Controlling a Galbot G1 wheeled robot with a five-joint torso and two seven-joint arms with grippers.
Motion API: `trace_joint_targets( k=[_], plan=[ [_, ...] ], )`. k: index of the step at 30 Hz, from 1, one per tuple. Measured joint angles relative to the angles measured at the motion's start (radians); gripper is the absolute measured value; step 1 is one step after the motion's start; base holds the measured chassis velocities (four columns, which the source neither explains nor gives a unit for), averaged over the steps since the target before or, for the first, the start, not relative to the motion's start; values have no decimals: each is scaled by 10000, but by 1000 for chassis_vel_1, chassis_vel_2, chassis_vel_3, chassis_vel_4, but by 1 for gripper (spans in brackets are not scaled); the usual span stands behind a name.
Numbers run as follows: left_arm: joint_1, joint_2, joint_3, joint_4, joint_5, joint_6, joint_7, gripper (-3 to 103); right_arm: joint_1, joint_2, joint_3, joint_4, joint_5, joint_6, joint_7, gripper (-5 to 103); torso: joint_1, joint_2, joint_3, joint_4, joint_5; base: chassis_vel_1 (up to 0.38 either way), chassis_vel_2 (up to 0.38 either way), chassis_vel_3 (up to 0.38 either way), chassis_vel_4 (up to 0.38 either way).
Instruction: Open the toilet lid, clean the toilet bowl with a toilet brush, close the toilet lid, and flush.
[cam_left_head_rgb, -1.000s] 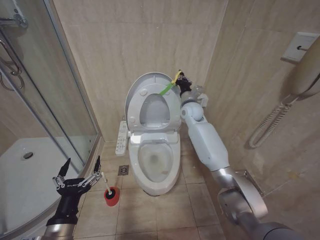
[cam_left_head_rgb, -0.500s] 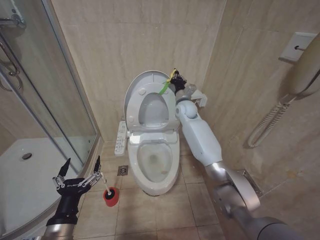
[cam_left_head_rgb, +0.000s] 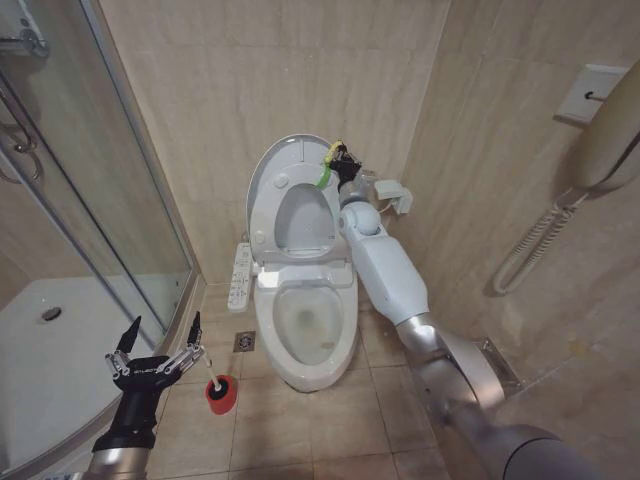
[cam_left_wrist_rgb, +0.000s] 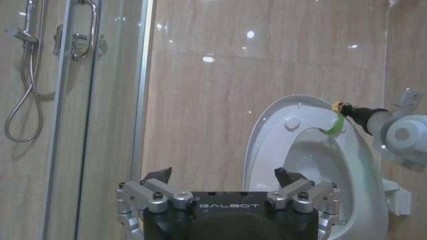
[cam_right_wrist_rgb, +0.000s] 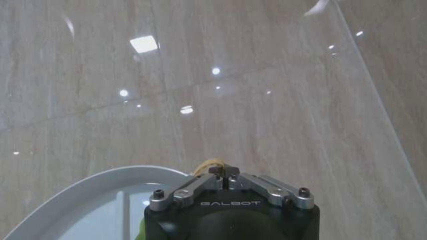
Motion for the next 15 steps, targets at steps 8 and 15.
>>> trace_joint_targets(
  k=[8,15],
  plan=[
    [-1,0,0,0,0,0,0,100,-363,-290,186,992,245,-189,285,1,1,-2,3,18,-1,0,0,0,0],
    [-1,0,0,0,0,0,0,100,-610,-951,727,1684,516,-352,453,1,1,-2,2,4,0,0,0,0,0]
  ],
)
